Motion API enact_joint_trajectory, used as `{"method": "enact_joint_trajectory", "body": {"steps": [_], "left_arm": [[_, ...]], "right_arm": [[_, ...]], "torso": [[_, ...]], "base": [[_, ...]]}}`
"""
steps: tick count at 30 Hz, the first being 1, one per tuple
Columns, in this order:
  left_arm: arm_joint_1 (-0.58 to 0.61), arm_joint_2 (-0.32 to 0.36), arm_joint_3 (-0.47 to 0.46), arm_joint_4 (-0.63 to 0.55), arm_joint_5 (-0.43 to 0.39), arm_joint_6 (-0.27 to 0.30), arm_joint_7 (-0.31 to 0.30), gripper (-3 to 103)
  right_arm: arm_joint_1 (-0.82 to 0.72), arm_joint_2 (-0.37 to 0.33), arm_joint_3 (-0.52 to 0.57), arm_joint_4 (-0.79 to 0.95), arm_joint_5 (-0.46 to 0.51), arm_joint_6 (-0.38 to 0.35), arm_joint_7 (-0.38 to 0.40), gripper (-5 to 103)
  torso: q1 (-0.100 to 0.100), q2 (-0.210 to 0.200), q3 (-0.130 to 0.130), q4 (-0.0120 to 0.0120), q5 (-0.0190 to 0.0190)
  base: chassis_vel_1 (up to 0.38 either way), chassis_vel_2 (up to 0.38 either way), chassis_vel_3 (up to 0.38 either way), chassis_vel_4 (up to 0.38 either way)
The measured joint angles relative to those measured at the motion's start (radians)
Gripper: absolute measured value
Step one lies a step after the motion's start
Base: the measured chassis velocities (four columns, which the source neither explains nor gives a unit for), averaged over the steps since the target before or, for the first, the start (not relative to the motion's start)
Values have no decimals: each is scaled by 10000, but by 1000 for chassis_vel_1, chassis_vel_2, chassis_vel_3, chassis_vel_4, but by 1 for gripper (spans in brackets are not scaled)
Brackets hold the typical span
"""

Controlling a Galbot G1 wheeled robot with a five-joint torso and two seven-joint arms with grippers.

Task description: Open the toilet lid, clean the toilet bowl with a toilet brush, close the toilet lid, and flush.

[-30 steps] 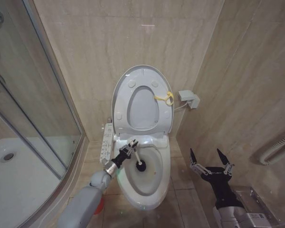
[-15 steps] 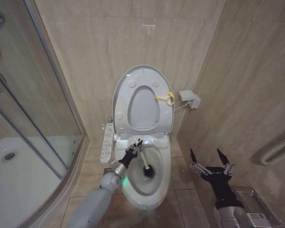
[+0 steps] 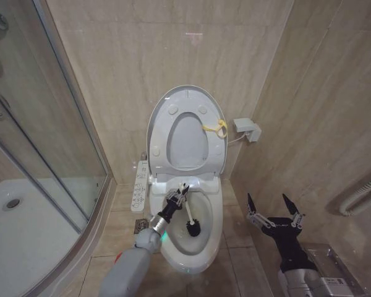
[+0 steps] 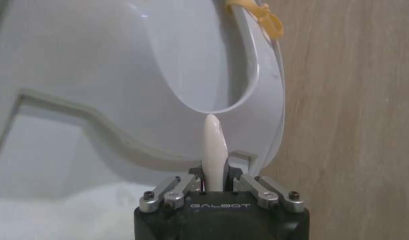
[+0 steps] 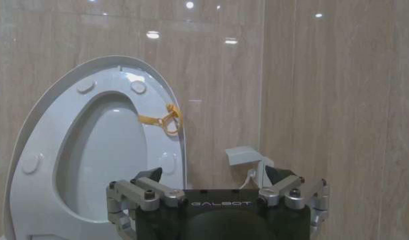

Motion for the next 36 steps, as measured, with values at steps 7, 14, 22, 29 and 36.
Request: {"method": "enact_joint_trajectory", "body": {"steps": [7, 14, 22, 29, 36], "left_arm": [[-402, -971, 55, 626, 802, -1214, -1023, 21], [235, -456, 454, -363, -717, -420, -1252, 21], [1928, 742, 373, -2496, -1364, 281, -1215, 21], [3209, 1190, 126, -3856, -1529, 622, -1558, 21], [4531, 1146, -452, -4749, -2048, 819, -1892, 21]], "right_arm": [[0, 0, 0, 0, 0, 0, 0, 100], [0, 0, 1, 0, 0, 0, 1, 100], [0, 0, 0, 0, 0, 0, 0, 100], [0, 0, 0, 0, 0, 0, 0, 100], [0, 0, 0, 0, 0, 0, 0, 100]], "torso": [[2, -2, 1, -2, 1], [2, -3, 1, 0, -4], [2, -2, 0, 3, -3], [2, -3, 0, 1, -2], [1, -3, 0, 1, -2]], "base": [[0, 0, 0, 0], [0, 0, 0, 0], [0, 0, 0, 0], [0, 0, 0, 0], [0, 0, 0, 0]]}}
